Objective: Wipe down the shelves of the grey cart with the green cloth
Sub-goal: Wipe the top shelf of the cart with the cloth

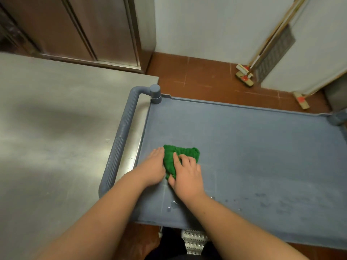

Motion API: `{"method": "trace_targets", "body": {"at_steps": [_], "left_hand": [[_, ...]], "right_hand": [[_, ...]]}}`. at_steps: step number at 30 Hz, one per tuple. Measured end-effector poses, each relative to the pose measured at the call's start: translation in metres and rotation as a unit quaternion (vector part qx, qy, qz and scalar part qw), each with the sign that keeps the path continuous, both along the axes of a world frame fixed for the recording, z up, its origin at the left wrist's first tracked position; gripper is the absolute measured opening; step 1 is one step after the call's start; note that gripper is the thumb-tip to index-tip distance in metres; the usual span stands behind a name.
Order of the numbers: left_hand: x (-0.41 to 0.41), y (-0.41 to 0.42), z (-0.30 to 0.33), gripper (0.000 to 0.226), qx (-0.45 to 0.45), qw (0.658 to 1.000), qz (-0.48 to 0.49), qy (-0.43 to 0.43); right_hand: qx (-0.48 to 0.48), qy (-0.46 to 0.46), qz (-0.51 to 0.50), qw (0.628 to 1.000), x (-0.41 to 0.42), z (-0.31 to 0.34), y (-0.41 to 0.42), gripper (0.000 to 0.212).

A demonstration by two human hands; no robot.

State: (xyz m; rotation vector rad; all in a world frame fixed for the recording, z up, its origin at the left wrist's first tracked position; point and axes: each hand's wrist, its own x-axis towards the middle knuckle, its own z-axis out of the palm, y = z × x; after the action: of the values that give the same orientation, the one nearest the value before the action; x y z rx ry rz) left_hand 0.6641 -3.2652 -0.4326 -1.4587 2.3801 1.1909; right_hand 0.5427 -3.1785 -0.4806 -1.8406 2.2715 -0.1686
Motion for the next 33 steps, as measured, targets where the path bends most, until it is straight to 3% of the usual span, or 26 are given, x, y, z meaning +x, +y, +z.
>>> {"method": "trace_targets", "body": {"at_steps": [20, 27, 33], "left_hand": [[-0.208, 0.08, -0.005, 0.068, -0.044, 0.994, -0.101, -0.016], [-0.298, 0.12, -0.01, 0.069, -0.021, 0.991, -0.131, -0.036], [-0.384, 0.157, -0.002, 0.067, -0.023, 0.985, -0.173, 0.001]], "right_hand": [[-0.02, -0.001, -0.066, 0.998, -0.214, -0.013, 0.099, 0.08], [-0.016, 0.0, -0.089, 0.996, -0.303, -0.014, 0.14, 0.08], [-0.019, 0.014, -0.148, 0.989, -0.391, -0.012, 0.189, 0.08]]}}
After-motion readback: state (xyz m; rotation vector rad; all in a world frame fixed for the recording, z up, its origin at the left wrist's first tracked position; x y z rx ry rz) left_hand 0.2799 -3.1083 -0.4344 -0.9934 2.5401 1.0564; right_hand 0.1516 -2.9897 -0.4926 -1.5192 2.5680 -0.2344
